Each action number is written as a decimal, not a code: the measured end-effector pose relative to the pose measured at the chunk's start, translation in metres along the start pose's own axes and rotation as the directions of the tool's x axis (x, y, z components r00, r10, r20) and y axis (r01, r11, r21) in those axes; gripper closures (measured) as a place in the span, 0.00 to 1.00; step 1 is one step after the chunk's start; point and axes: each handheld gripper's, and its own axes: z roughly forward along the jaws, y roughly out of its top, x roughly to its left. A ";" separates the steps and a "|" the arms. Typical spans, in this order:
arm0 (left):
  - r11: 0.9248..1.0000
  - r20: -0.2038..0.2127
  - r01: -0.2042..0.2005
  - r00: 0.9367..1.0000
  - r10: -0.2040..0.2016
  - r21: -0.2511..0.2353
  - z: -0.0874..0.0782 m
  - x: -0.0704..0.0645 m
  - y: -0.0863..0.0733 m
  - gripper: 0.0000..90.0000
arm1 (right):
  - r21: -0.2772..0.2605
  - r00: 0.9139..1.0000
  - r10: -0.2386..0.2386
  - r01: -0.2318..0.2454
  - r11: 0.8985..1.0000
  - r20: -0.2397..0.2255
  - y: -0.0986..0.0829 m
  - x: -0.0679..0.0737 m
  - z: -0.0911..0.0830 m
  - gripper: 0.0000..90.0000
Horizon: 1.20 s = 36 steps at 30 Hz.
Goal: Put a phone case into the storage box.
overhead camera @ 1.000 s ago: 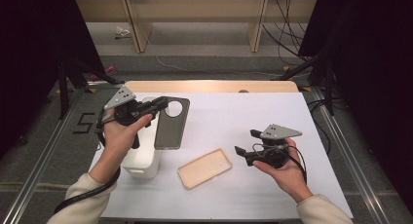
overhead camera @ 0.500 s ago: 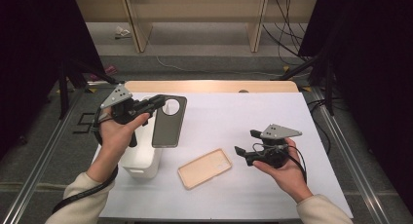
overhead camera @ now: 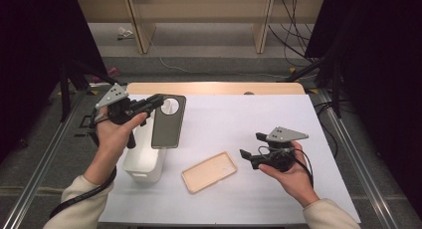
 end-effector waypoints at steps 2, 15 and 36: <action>1.000 -0.001 0.003 1.000 -0.003 -0.001 0.000 0.001 0.000 0.90 | 0.001 1.000 -0.001 0.001 1.000 0.000 0.000 0.000 0.000 0.19; 1.000 -0.004 0.017 1.000 -0.017 0.001 -0.001 0.018 0.001 0.90 | 0.001 1.000 0.007 -0.007 1.000 0.000 0.000 0.001 0.001 0.19; 1.000 -0.037 0.024 0.999 -0.024 0.006 0.004 0.039 0.010 0.90 | -0.001 1.000 0.012 -0.012 1.000 0.003 0.000 0.001 0.001 0.19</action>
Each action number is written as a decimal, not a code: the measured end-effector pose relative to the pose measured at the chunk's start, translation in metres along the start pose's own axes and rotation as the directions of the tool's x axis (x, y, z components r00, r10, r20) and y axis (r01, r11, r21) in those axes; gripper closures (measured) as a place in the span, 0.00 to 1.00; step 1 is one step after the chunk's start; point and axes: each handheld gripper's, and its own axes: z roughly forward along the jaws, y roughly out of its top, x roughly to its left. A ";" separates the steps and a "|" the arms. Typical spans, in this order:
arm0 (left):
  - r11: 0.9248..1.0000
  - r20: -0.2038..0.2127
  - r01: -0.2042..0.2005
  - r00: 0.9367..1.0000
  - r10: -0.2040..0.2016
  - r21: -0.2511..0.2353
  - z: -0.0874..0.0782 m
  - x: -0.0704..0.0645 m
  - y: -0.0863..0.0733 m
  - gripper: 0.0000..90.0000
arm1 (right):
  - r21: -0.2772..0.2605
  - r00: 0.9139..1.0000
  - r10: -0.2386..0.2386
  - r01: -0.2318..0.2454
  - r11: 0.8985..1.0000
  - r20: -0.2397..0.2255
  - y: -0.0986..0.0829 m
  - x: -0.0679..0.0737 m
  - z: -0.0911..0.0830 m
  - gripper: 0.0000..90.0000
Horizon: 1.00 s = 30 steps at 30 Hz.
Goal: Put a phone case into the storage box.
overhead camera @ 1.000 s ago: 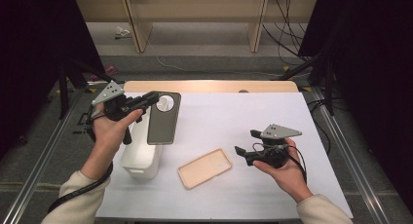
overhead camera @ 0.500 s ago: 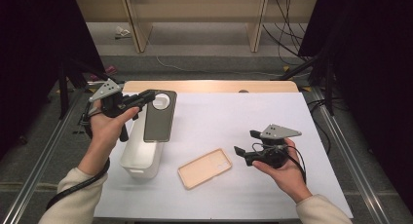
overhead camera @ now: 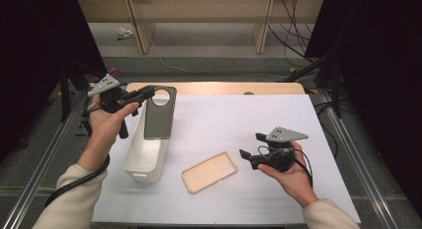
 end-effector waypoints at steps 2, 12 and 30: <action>1.000 -0.003 -0.003 1.000 0.003 0.001 0.001 0.001 0.001 0.90 | 0.002 1.000 0.000 0.000 1.000 -0.001 0.000 0.000 0.000 0.19; 1.000 -0.018 -0.005 1.000 0.005 -0.002 0.005 0.011 0.009 0.90 | 0.000 1.000 0.001 -0.001 1.000 0.000 0.000 0.000 0.000 0.19; 1.000 -0.043 -0.008 0.999 0.009 0.013 0.019 0.031 0.014 0.90 | -0.001 1.000 0.005 -0.005 1.000 -0.002 0.000 -0.001 0.000 0.19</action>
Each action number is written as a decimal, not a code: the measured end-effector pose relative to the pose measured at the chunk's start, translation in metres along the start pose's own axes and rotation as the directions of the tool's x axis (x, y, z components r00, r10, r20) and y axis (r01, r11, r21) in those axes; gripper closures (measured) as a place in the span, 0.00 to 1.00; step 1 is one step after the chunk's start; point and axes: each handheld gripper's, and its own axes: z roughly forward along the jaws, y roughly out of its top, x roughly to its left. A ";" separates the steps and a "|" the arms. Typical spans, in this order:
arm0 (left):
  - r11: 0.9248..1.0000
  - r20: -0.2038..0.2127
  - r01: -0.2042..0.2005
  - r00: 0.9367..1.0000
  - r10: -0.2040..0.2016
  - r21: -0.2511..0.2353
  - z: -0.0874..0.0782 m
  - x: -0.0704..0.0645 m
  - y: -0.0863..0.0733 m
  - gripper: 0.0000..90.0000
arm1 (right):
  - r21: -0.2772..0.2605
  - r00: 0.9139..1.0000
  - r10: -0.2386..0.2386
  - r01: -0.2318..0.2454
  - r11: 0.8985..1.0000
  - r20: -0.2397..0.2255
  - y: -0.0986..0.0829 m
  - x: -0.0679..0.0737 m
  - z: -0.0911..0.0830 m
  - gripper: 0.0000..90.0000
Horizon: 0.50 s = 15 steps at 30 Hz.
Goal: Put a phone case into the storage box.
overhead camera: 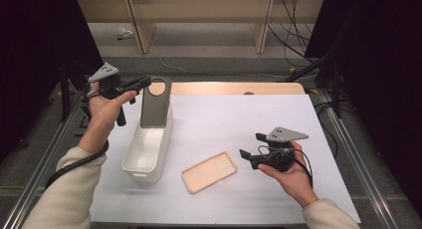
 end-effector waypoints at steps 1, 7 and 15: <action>1.000 -0.003 -0.003 1.000 0.003 0.002 0.001 0.001 0.000 0.90 | 0.000 1.000 0.001 -0.001 1.000 0.000 0.000 0.000 0.000 0.19; 1.000 -0.018 0.000 1.000 0.000 0.009 0.005 0.009 0.002 0.90 | 0.001 1.000 0.003 -0.003 1.000 -0.002 0.000 0.000 0.001 0.19; 1.000 -0.033 -0.003 0.999 0.004 0.020 0.010 0.015 0.004 0.90 | 0.002 1.000 0.004 -0.004 1.000 -0.001 0.000 -0.001 0.001 0.19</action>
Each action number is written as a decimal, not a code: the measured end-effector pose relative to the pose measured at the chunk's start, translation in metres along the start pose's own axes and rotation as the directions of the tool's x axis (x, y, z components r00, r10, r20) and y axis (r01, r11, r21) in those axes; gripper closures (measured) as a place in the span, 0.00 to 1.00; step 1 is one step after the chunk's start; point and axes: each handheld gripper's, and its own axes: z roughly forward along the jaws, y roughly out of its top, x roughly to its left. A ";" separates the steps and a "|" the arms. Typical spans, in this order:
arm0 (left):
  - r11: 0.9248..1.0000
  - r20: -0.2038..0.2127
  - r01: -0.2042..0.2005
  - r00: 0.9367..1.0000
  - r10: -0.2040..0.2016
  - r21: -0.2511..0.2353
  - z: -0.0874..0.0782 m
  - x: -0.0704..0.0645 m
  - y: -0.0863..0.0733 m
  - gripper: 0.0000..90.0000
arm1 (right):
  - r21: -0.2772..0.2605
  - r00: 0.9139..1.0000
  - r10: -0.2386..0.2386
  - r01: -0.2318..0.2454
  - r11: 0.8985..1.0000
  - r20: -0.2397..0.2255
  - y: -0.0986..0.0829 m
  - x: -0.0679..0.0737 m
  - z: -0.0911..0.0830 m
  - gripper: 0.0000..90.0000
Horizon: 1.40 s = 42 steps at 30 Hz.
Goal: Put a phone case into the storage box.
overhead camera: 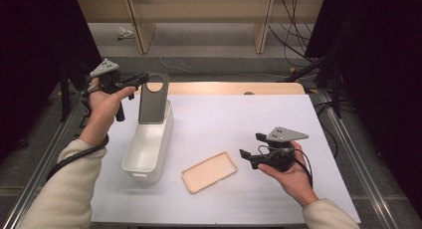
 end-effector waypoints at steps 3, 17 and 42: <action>1.000 -0.008 -0.002 1.000 0.002 0.006 0.003 0.003 0.000 0.90 | -0.004 1.000 0.000 0.000 1.000 0.001 0.000 0.000 0.000 0.19; 1.000 -0.018 -0.002 1.000 0.002 0.022 0.014 0.013 -0.004 0.90 | -0.004 1.000 0.001 -0.001 1.000 -0.001 0.000 0.000 -0.001 0.19; 0.999 -0.041 -0.002 0.999 0.004 0.052 0.032 0.027 -0.012 0.90 | -0.006 1.000 0.002 -0.002 1.000 -0.003 0.000 0.000 -0.001 0.19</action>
